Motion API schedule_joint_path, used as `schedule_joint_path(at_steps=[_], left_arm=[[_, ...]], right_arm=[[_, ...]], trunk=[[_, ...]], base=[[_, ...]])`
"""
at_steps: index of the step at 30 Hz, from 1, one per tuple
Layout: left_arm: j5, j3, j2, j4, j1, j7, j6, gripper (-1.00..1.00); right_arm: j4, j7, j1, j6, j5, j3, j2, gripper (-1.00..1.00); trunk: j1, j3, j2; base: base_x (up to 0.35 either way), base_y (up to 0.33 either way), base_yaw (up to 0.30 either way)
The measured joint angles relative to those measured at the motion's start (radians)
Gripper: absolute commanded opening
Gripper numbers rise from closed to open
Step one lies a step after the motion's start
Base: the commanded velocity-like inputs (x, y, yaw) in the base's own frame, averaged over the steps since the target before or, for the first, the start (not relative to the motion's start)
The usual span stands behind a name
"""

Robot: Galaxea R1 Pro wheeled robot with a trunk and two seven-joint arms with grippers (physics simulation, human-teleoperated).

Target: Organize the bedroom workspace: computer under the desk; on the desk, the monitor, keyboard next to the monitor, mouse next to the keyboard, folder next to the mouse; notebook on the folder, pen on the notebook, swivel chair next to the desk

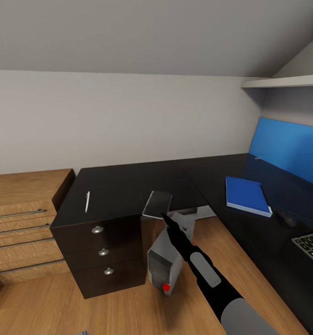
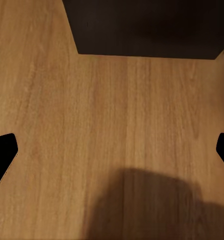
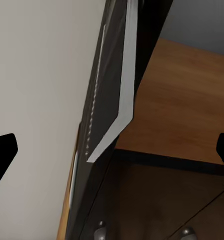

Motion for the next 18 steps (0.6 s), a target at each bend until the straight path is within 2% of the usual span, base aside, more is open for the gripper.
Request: schedule_joint_path(at_steps=[18], left_arm=[[0.000, 0.001, 0.000, 0.002, 0.000, 0.002, 0.001, 1.00]], right_arm=[[0.000, -0.001, 0.000, 0.001, -0.001, 0.000, 0.000, 1.00]], trunk=[[0.000, 0.000, 0.000]], base=[[0.063, 0.026, 0.000]])
